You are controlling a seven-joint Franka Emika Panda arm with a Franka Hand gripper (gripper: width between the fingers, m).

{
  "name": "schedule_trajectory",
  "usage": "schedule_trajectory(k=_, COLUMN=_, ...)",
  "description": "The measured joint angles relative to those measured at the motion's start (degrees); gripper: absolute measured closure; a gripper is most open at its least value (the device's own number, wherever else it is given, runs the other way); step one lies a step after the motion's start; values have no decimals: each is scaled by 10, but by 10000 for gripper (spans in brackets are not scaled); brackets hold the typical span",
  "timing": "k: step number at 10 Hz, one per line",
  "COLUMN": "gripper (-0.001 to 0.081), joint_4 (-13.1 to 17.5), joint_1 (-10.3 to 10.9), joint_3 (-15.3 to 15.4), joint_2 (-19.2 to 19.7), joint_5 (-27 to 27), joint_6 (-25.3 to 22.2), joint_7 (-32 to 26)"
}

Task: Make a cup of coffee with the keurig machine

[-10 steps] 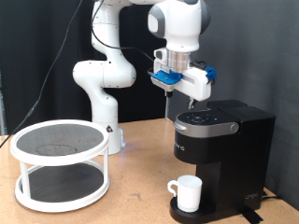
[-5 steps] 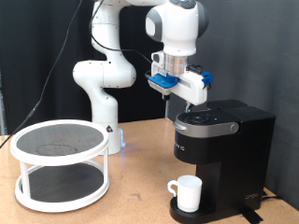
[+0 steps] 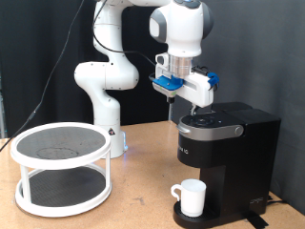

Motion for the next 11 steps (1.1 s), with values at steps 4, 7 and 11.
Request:
schedule_trajectory(k=4, gripper=72, joint_4=-2, joint_1=0, joint_3=2, joint_2=4, joint_5=0, joint_6=0, joint_7=0)
schedule_trajectory(k=7, gripper=72, joint_4=2, joint_1=0, joint_3=2, joint_2=9, joint_5=0, joint_6=-2, joint_7=0)
schedule_trajectory(k=11, gripper=72, joint_4=34, joint_1=-1, joint_3=2, joint_2=38, joint_5=-2, joint_6=-38, joint_7=3)
